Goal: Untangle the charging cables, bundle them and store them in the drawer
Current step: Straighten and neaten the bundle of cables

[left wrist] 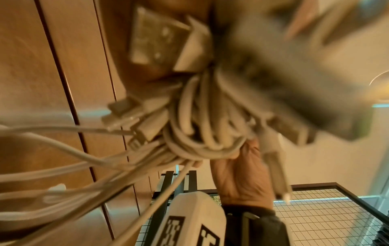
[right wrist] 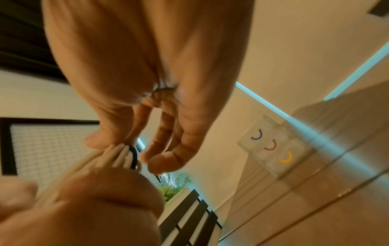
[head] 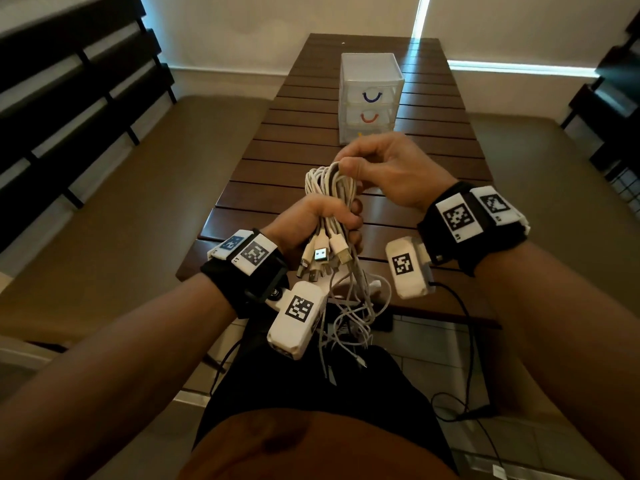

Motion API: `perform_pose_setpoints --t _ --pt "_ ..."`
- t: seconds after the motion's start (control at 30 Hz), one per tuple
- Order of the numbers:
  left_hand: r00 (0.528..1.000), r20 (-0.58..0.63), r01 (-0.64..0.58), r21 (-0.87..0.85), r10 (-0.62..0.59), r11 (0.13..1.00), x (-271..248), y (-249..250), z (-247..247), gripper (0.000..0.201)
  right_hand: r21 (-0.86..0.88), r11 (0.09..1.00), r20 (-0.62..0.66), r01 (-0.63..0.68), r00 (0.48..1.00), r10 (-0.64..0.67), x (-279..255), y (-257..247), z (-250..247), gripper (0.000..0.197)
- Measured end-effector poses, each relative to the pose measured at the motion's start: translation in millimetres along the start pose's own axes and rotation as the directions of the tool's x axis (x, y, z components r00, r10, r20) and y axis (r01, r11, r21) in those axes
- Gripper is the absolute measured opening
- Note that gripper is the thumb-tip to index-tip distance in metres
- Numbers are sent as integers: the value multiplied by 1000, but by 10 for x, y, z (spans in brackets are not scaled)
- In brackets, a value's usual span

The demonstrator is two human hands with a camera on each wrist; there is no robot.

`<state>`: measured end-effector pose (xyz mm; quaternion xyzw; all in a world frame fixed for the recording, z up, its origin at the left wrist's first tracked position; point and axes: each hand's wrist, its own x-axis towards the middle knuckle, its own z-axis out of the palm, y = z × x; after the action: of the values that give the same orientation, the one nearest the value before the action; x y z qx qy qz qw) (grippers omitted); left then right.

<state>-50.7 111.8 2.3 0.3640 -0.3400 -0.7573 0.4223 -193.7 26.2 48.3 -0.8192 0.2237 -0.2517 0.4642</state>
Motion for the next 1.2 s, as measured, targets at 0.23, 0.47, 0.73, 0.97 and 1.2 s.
perform_pose_setpoints --t 0.23,0.47,0.73,0.97,1.2 --pt "997 -78 -15 -121 5 993 30 -1 -55 17 182 983 -290 -14 955 67 -27 135 337 23" --pt "949 -284 -229 -318 138 920 -93 215 -150 25 401 848 277 -347 928 249 -278 341 606 34" --pt "831 -526 -355 -247 183 901 -167 337 -294 36 -37 918 156 -395 905 395 -371 289 835 11" --pt "702 -687 -244 15 188 970 -270 378 -690 25 -408 911 3 -58 998 65 -400 140 557 34" --pt "857 -510 85 271 68 959 -337 344 -617 17 -456 886 125 86 992 -32 -157 -146 312 18"
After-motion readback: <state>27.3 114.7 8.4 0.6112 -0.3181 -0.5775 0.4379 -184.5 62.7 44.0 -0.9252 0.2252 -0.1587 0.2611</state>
